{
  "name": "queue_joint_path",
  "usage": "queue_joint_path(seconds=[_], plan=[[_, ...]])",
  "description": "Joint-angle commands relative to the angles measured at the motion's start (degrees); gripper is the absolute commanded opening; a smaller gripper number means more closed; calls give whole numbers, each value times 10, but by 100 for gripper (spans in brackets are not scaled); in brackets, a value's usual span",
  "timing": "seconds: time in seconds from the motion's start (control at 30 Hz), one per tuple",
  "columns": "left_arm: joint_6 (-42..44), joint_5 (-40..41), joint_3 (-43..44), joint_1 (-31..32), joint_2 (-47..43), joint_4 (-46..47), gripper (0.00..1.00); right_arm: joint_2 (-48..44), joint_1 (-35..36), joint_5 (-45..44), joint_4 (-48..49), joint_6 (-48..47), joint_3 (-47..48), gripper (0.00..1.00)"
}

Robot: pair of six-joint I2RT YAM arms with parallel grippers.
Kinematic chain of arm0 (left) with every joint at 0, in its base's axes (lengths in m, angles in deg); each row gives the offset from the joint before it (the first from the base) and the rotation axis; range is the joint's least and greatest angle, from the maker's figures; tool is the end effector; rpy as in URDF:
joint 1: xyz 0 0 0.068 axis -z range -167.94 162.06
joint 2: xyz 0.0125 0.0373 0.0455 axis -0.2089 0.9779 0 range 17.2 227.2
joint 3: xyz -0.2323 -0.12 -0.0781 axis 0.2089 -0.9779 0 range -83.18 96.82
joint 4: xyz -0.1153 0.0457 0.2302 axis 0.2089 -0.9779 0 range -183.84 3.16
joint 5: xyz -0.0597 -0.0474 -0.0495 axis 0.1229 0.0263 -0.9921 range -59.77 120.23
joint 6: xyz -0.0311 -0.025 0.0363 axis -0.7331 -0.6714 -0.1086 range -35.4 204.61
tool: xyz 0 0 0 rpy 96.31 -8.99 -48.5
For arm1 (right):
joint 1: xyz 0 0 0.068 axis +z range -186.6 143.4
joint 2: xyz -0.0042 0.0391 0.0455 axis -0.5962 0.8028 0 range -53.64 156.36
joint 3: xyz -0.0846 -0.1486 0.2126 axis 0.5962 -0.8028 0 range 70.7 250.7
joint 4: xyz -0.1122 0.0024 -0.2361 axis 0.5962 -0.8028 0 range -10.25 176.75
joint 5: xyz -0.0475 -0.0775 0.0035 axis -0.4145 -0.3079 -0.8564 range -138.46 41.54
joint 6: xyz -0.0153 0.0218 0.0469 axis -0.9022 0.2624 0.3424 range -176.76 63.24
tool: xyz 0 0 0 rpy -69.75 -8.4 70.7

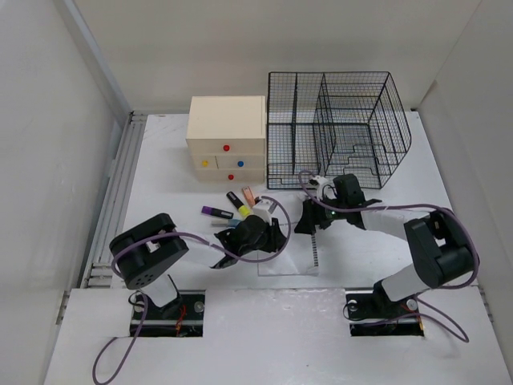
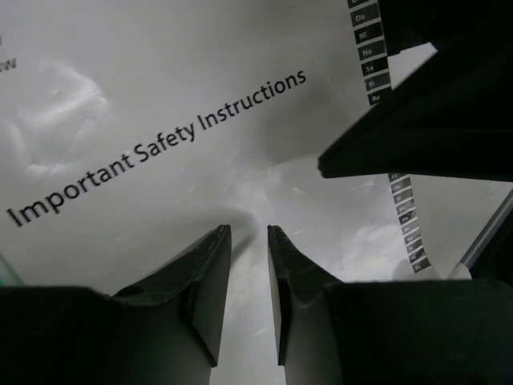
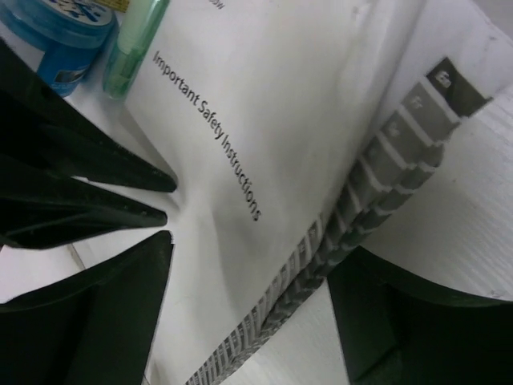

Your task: Organize the desk

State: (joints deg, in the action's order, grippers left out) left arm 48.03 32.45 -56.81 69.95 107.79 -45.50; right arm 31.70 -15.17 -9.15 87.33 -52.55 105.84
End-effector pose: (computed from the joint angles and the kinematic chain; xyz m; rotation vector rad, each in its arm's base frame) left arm 0.1522 -0.2401 0.1404 0.3654 2.0889 -1.0047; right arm 0.2405 0.1186 0.1495 -0.6738 2.3358 1.0362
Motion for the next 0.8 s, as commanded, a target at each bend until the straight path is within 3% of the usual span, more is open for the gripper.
queue_joint_path(seconds=[0.0,0.07,0.1,0.23,0.33,0.5,0.63,0.77], plan=[[-4,-24,14,8,28,-26,23,26,8,23,-3,6,3,77],[-4,-38,19,8,36,-26,23,31,8,31,2,6,8,63],[-4,-38,19,8,44,-26,23,31,8,39,2,1,8,47],[-4,-50,25,8,57,-26,23,9,8,28,8,-5,8,0],[-4,-50,25,8,52,-26,23,-34,8,28,8,-16,8,0],[-4,-44,20,8,-16,-46,64,-113,8,28,-32,-58,47,0],[2,-44,27,8,-118,-85,71,-167,8,14,-95,-114,98,0],[31,-31,68,14,-221,-174,71,-209,8,-6,-142,-162,134,0]])
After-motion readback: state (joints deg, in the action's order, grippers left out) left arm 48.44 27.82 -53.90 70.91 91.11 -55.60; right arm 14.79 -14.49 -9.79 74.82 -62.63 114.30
